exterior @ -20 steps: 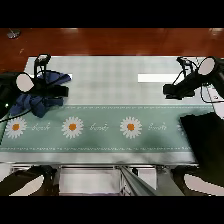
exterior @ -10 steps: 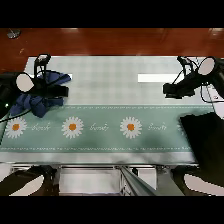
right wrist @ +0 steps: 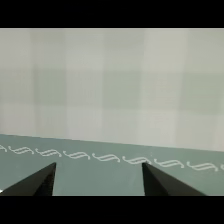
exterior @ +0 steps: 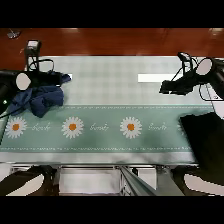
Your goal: Fold the shirts.
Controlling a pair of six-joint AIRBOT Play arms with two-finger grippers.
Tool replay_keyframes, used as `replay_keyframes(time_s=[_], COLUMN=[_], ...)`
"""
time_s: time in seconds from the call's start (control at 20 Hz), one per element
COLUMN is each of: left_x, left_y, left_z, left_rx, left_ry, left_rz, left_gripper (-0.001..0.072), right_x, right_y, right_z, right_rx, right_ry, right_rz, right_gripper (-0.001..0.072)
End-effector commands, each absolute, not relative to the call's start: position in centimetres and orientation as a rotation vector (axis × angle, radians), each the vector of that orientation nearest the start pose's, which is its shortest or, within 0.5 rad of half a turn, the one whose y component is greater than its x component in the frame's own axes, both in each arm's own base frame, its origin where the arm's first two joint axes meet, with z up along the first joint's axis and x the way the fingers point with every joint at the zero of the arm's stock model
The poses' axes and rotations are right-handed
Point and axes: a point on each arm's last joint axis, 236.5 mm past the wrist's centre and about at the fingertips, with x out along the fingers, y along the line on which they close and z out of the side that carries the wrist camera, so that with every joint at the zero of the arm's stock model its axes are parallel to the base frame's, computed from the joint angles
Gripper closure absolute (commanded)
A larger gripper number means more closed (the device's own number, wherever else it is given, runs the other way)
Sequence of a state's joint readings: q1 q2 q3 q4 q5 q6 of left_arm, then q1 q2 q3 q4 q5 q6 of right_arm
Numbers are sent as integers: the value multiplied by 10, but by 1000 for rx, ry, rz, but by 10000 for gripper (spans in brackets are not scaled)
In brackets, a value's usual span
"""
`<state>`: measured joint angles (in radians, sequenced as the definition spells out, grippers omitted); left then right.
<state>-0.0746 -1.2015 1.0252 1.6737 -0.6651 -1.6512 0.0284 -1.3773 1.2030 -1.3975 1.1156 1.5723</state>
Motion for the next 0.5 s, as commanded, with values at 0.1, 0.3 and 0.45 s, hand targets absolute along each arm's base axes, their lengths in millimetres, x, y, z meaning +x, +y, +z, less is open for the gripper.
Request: replay_keyframes(time_s=[0.1, 0.3, 0.45], left_x=[452, 440, 409], left_y=[114, 108, 92], left_z=[1, -68, -100], left_rx=[-44, -88, -77], left_ry=[926, 1106, 1318], left_rz=[291, 288, 278], left_gripper=[4, 5, 9], right_x=[403, 401, 407], right_y=[50, 55, 68], right_z=[-11, -11, -6], right_rx=[151, 182, 249], right_ry=[1293, 1299, 1274], right_rz=[114, 122, 145], right_gripper=[94, 95, 95])
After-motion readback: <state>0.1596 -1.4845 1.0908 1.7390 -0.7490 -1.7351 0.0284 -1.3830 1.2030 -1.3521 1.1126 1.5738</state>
